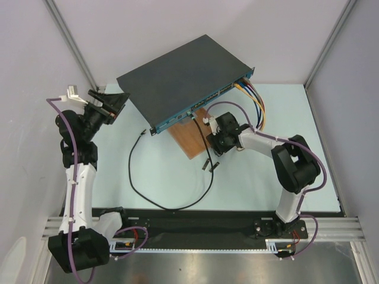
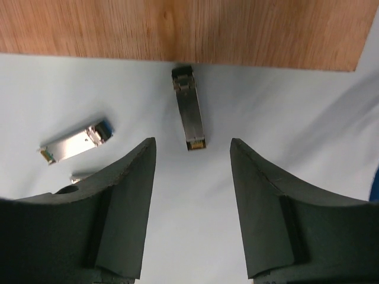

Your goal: Insert the plug into the switch port

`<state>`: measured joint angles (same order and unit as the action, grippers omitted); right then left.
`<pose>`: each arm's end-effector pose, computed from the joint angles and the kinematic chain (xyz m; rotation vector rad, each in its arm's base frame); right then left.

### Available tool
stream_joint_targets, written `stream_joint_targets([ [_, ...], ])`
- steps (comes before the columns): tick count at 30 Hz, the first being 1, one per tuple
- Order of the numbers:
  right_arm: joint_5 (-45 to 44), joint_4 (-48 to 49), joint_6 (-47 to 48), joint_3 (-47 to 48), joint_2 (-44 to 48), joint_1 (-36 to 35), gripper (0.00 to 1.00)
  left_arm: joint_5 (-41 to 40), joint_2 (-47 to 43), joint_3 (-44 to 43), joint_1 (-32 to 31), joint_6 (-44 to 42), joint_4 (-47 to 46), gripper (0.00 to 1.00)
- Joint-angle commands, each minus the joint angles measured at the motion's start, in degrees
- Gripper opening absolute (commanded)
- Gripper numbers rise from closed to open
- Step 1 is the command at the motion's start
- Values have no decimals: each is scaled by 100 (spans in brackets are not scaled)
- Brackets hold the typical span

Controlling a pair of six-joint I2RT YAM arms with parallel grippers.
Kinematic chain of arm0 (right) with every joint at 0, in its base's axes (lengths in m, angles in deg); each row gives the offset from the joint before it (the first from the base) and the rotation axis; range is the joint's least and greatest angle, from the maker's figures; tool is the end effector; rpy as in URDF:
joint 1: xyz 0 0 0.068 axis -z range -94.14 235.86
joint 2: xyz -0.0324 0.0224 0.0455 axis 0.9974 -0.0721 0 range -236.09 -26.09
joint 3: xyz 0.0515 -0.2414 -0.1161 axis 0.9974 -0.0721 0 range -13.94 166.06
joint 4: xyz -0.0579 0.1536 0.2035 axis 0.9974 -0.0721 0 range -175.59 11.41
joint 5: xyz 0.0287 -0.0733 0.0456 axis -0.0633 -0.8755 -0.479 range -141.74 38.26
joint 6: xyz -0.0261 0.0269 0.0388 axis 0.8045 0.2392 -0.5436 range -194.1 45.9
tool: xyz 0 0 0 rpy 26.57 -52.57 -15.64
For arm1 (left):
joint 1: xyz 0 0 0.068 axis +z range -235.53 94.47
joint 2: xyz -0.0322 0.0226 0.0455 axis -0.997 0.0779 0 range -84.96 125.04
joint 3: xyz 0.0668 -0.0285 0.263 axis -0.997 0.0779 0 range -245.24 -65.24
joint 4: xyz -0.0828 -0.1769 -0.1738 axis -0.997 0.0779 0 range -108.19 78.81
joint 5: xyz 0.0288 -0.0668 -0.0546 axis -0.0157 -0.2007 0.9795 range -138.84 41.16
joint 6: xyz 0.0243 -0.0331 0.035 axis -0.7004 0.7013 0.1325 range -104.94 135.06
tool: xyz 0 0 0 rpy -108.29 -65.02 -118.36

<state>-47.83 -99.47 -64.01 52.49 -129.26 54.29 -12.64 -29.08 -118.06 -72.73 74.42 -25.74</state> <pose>0.3148 0.1964 0.1795 -0.9449 2.4112 0.2269 0.2214 0.0286 0.3869 -0.4614 1.5473 -1.1078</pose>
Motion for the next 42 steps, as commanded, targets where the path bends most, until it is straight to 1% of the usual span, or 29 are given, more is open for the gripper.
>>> stream_joint_targets([
  [1, -135, 172, -165, 282, -308, -33, 57, 53, 2, -150, 56, -82, -150, 97],
  [5, -171, 111, -218, 370, -493, -33, 56, 123, 28, -237, 56, -187, -124, 97],
  [7, -179, 58, -235, 370, -511, -42, 51, 167, 11, -282, 65, -301, -133, 97],
  [8, -162, 32, -244, 370, -502, -42, 43, 159, 11, -317, 65, -328, -133, 96],
  [10, -136, -100, -253, 327, -406, -51, 34, 176, 2, -369, 56, -415, -71, 96],
  [11, -118, -144, -253, 283, -353, -59, 23, 194, 2, -387, 56, -442, -54, 95],
  [13, -13, -319, -297, 204, -82, -60, 12, 229, 2, -431, 56, -486, -27, 95],
  [14, 23, -355, -323, 47, 42, -60, 1, 255, 2, -449, 65, -486, -36, 96],
  [15, 49, -381, -349, -33, 217, -60, 0, 264, 2, -475, 56, -503, -18, 95],
  [18, 198, -626, -464, -297, 894, -68, 0, 326, -7, -563, 56, -635, 113, 96],
  [19, 329, -697, -481, -333, 1044, -68, 0, 343, -7, -589, 56, -670, 148, 96],
  [20, 409, -776, -473, -350, 1411, -68, 0, 335, -15, -615, 48, -697, 175, 96],
  [22, 602, -1013, -412, -333, 1738, -68, 0, 370, -42, -633, 47, -750, 210, 96],
  [27, 1199, -1505, -376, 149, 2581, 168, 0, 440, -103, -686, 13, -811, 88, 96],
  [29, 1691, -1559, -446, 466, 2819, 379, 0, 492, -147, -809, -23, -907, 78, 95],
  [32, 2184, -1419, -656, 826, 3311, 607, 0, 598, -226, -1001, -128, -1171, 148, 93],
  [34, 2430, -1138, -981, 1098, 3566, 652, 0, 651, -270, -1194, -356, -1530, 306, 92],
  [35, 2509, -920, -1165, 1195, 3611, 687, 0, 607, -340, -1265, -496, -1715, 568, 92],
  [36, 2615, -796, -1576, 1283, 3638, 696, 0, 537, -384, -1327, -933, -2143, 675, 92],
  [37, 2772, -664, -1789, 1397, 3655, 714, 0, 450, -446, -1380, -1215, -2391, 711, 92],
  [38, 2852, -515, -2008, 1538, 3664, 723, 0, 153, -524, -1485, -1575, -2680, 946, 92],
  [39, 2949, -217, -2263, 1591, 3647, 731, 0, -15, -525, -1555, -2231, -3275, 1218, 92],
  [40, 3272, -84, -2614, 1627, 3629, 723, 0, -200, -508, -1669, -2542, -3542, 1325, 92],
  [41, 3414, 179, -2791, 1688, 3577, 697, 0, -437, -490, -1723, -2798, -3771, 1500, 92],
  [42, 3511, 259, -2862, 1706, 3550, 609, 0, -474, -368, -1767, -3140, -3999, 1554, 91],
])
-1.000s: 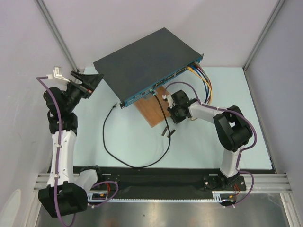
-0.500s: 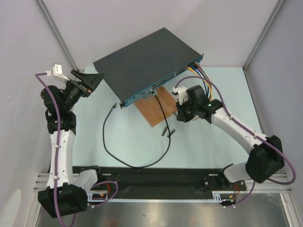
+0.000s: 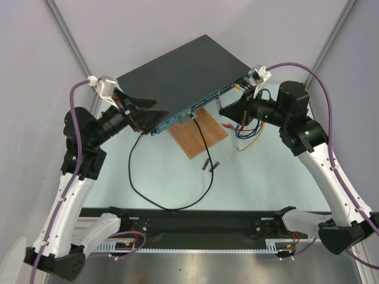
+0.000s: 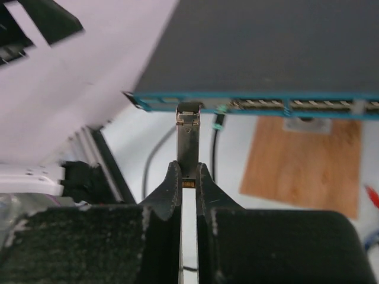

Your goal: Insert the plug into the switch port

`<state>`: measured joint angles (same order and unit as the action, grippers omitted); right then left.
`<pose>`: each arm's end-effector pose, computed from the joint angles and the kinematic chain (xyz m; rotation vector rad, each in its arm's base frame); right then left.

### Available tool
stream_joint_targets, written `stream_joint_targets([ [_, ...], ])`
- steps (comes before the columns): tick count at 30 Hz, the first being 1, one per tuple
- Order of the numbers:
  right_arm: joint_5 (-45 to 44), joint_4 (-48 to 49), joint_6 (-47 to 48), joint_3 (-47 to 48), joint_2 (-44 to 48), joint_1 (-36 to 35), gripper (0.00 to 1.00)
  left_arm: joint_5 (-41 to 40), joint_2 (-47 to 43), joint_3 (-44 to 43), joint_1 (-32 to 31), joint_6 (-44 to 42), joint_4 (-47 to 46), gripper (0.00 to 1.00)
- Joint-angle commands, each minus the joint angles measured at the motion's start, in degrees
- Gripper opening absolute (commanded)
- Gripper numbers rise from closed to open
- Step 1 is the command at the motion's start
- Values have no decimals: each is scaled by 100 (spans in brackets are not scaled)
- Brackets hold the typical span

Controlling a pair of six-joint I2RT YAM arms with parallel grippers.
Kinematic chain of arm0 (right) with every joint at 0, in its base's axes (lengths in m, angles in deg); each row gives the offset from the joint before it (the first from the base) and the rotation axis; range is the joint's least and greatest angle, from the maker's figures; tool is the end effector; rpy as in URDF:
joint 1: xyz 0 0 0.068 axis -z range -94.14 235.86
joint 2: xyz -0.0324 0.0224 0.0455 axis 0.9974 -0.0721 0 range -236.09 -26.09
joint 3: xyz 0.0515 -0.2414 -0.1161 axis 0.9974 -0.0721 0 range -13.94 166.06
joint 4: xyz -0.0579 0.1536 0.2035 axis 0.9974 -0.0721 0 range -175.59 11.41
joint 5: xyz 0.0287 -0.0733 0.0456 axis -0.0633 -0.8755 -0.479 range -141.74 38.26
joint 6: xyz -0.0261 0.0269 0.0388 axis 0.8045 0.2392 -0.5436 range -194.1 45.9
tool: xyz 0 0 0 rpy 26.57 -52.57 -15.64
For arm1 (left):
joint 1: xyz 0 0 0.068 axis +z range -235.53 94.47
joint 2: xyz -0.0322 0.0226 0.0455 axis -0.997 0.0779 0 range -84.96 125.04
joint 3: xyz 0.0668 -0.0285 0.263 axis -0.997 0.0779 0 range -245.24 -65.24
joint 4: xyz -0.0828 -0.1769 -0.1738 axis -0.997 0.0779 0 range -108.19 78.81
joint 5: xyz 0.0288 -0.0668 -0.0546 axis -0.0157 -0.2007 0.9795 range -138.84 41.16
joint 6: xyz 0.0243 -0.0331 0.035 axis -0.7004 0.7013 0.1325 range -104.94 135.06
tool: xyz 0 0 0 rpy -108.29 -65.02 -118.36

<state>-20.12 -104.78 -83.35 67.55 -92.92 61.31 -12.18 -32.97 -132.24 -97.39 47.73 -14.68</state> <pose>0.2108 0.1169 0.4553 -0.6471 1.7152 0.9079 0.1709 -0.0577 0.4633 0.3033 1.4684 -1.0703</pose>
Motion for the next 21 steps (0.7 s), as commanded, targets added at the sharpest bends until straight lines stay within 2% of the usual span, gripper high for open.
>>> stream_joint_targets([
  [1, 767, 809, -911, 218, -102, -172, 0, -503, 66, -409, -773, -1316, 466, 91],
  [5, 872, 1019, -841, 25, -32, -357, 0, -169, 329, -332, -1142, -798, 230, 91],
  [9, 1136, 1739, -1087, -309, 135, -497, 0, 24, 479, -103, -1713, -341, -332, 92],
  [12, 1268, 2013, -1297, -336, 118, -585, 0, 60, 602, 38, -1881, -42, -825, 91],
  [15, 971, 2066, -1499, -275, 82, -629, 0, 43, 681, 187, -1890, 205, -1150, 89],
  [18, 409, 1943, -1867, -169, 65, -647, 0, -580, 602, 91, -2074, -364, -853, 87],
  [21, 118, 1987, -2464, -116, -32, -647, 0, -1370, 541, -154, -2513, -1479, -396, 86],
])
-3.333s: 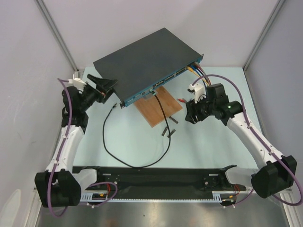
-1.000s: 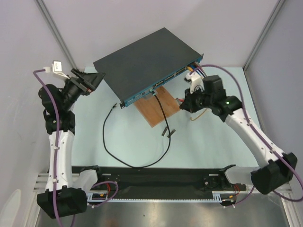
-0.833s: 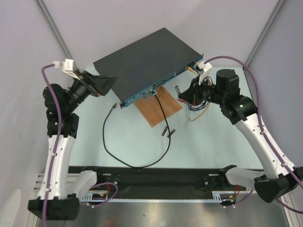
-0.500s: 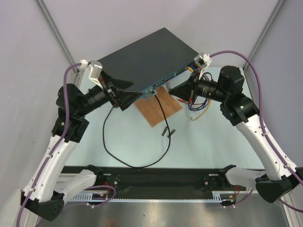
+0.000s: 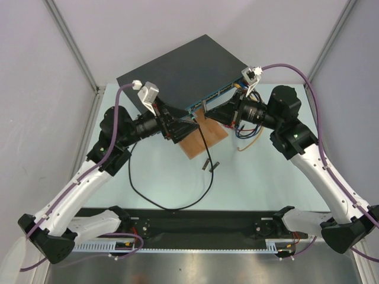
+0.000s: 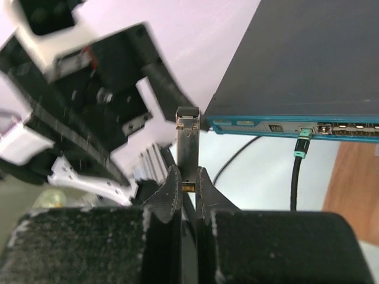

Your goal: Insert the plug into the switch port

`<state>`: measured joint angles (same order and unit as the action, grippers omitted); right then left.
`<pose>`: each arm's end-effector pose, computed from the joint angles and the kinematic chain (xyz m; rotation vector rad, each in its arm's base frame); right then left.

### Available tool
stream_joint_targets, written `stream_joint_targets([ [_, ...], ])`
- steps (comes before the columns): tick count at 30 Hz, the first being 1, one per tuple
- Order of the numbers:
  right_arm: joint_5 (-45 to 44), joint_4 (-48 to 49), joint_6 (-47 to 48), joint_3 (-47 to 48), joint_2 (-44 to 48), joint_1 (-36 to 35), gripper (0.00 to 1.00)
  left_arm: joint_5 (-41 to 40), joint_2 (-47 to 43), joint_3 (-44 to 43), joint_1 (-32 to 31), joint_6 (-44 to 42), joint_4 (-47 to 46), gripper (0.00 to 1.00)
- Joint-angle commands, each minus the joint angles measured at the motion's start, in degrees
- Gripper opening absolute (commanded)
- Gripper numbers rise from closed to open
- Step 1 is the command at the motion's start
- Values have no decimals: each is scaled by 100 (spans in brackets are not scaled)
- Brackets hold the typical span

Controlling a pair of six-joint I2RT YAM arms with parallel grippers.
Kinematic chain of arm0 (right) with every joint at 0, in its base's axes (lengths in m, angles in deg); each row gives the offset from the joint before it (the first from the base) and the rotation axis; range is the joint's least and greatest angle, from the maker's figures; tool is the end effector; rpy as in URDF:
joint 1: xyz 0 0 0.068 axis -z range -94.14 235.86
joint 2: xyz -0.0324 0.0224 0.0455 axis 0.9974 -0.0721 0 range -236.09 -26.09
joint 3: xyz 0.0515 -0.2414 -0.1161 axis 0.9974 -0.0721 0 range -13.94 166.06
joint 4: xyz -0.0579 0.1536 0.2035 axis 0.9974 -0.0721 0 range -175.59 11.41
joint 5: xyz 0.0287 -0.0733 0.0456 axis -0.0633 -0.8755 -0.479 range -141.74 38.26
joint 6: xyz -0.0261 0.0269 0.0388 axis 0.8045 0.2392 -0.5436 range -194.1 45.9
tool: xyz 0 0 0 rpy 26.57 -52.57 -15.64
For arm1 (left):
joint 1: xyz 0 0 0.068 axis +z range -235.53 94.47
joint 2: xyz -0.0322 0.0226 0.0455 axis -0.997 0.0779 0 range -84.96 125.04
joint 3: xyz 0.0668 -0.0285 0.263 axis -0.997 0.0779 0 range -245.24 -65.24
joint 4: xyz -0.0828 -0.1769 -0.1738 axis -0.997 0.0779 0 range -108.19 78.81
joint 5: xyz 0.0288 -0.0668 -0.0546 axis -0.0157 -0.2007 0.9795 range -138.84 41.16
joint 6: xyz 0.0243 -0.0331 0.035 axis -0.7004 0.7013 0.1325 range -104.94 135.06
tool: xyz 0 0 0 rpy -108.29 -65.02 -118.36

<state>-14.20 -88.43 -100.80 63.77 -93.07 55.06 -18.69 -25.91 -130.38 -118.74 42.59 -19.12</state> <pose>0.2024 0.1460 0.4626 -0.6162 1.5976 1.2729 0.1788 -0.1386 0.4383 0.5387 1.4976 -1.2242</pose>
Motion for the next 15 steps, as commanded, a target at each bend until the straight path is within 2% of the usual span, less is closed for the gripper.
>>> stream_joint_targets([
  [1, -519, 387, -897, 245, -69, -31, 0, -1017, -148, -358, -483, -1412, 284, 85],
  [5, -625, 571, -1513, 200, -175, -118, 0, -1687, -43, -543, -1037, -2154, 673, 84],
  [9, -686, 625, -1514, 218, -175, -276, 0, -2206, 63, -675, -1258, -2506, 743, 82],
  [15, -695, 624, -1461, 201, -140, -408, 0, -2672, 317, -947, -1548, -2893, 822, 73],
])
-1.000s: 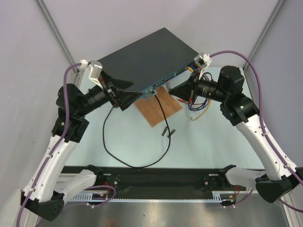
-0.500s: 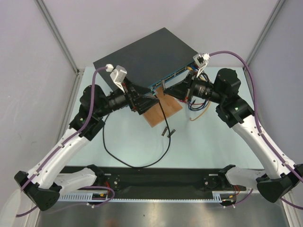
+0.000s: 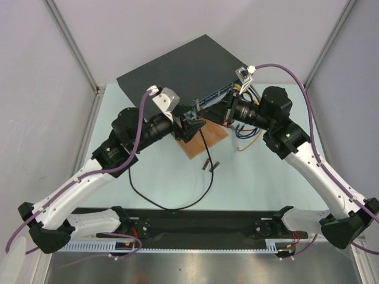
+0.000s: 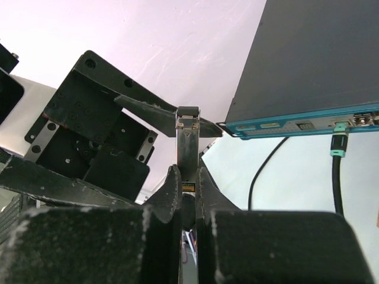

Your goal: Insert the plug into the switch port

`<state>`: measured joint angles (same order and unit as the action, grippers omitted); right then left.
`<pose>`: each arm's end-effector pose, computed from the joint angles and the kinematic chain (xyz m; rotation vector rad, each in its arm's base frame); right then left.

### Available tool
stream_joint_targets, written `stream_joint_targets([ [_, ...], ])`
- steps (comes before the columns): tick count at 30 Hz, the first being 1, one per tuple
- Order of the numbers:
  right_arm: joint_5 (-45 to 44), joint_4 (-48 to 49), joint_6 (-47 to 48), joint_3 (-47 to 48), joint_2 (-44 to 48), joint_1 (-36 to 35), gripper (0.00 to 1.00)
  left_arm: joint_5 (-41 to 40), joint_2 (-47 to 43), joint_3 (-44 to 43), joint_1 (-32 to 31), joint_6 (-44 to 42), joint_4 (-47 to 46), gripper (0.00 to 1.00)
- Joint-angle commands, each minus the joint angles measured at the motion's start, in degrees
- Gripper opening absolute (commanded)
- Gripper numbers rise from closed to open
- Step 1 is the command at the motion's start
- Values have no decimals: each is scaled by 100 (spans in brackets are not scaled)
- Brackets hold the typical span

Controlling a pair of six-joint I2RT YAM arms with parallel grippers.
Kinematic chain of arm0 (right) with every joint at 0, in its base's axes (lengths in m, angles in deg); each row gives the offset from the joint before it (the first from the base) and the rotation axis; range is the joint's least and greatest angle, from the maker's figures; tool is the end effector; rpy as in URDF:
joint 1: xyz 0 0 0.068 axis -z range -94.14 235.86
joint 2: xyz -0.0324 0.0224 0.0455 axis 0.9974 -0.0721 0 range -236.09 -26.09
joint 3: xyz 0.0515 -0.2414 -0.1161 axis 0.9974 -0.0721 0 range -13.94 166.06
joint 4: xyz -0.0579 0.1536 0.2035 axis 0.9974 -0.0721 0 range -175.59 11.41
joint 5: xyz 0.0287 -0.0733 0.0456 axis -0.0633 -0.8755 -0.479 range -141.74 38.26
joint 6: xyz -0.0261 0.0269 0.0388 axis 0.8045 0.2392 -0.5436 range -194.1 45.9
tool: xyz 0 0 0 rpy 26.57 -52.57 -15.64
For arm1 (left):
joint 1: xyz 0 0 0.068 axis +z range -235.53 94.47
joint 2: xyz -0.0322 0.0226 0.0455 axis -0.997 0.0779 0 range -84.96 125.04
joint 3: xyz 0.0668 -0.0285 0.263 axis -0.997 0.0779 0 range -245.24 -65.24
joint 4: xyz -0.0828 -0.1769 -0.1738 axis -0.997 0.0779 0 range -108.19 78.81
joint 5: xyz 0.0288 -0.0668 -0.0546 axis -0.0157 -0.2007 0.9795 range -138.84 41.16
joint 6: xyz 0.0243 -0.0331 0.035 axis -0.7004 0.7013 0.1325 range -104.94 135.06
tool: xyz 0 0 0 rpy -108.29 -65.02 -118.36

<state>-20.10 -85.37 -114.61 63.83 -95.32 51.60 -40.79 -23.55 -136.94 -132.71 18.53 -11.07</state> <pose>0.2077 0.1642 0.4592 -0.3959 1.6926 1.4202 0.1547 -0.1745 0.4541 0.6917 1.4111 -0.8082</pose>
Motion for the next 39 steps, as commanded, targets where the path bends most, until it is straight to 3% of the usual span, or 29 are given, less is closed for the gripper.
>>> stream_joint_targets([
  [1, -105, 336, -88, 194, 94, -89, 0, -489, 108, -300, -195, -531, 27, 71],
  [6, -88, 318, -53, 141, 147, -133, 0, -700, 170, -388, -222, -645, 9, 64],
  [15, -52, 292, -80, 27, 208, -142, 0, -596, 100, -292, -230, -812, -166, 38],
  [21, -35, 283, -27, -26, 200, -125, 0, -366, 21, -204, -230, -865, -193, 2],
  [22, -17, 274, 8, -35, 217, -107, 2, -383, 3, -186, -230, -865, -184, 0],
  [25, 70, 187, 131, -26, 226, -11, 13, -331, -102, -55, -230, -953, -132, 0],
  [27, 228, 20, 227, 27, 261, 173, 28, -269, -225, 51, -222, -1127, -96, 0],
  [28, 307, -41, 358, 53, 296, 261, 43, -252, -278, 112, -230, -1207, -79, 0],
  [31, 799, -532, 850, 307, 331, 569, 60, -243, -480, 235, -222, -1629, -26, 0],
  [32, 974, -961, 1331, 404, 331, 648, 73, -139, -524, 297, -222, -1925, 44, 0],
  [34, 1300, -1811, 2173, 798, 323, 762, 86, -6, -647, 367, -222, -2339, 167, 0],
  [39, 2099, -3642, 3721, 1669, -71, 842, 92, 827, -762, 332, -230, -3428, 913, 0],
])
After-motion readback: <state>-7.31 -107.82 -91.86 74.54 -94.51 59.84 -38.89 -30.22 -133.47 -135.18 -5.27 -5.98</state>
